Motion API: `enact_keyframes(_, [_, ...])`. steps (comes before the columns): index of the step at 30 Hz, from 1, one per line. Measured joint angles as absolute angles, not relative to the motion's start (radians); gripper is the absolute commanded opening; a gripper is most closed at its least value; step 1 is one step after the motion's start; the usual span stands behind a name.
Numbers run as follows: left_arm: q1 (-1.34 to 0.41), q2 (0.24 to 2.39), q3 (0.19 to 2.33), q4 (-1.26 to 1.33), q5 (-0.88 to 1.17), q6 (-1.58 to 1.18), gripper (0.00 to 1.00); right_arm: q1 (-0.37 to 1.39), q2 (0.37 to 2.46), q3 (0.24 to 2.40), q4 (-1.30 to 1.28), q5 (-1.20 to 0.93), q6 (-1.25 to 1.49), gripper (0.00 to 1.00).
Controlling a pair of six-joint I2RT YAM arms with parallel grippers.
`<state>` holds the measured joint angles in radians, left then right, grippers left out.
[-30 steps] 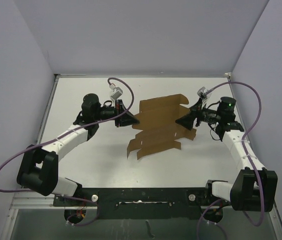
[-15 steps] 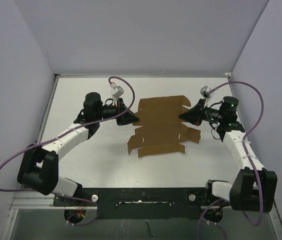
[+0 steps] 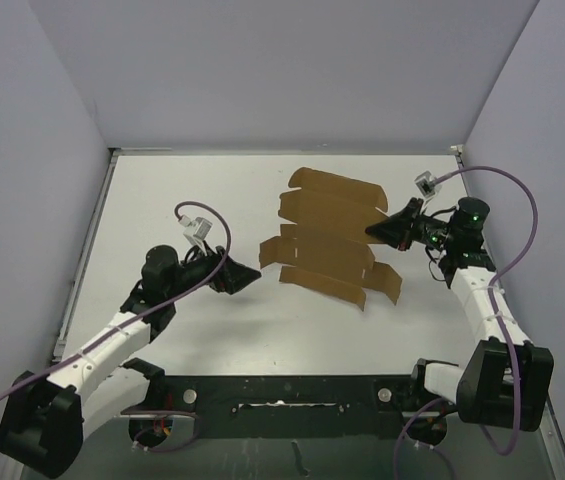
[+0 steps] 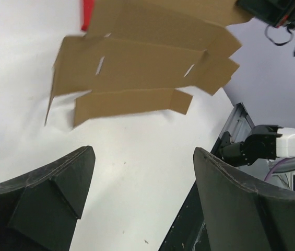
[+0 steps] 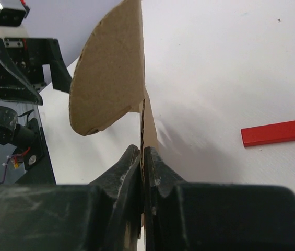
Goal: Fold the paper box
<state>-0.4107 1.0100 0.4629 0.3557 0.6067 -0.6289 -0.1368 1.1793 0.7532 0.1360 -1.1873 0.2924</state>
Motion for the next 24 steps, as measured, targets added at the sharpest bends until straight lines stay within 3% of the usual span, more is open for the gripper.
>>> enact_keyframes(5, [-0.411, 0.901, 0.312, 0.355, 0.491, -0.742, 0.76, -0.178, 1.154, 0.753, 0.122, -1.158, 0.296, 0.00])
enact_keyframes(10, [-0.440, 0.910, 0.295, 0.360, 0.418, -0.805, 0.76, -0.197, 1.119, 0.753, 0.096, -1.128, 0.266, 0.00])
enact_keyframes(21, [-0.585, 1.205, 0.379, 0.464, 0.268, -0.744, 0.74, -0.216, 1.122, 0.754, 0.045, -1.115, 0.211, 0.00])
enact_keyframes(24, [-0.624, 1.275, 0.452, 0.466, 0.220, -0.691, 0.65, -0.216, 1.131, 0.757, 0.028, -1.107, 0.194, 0.00])
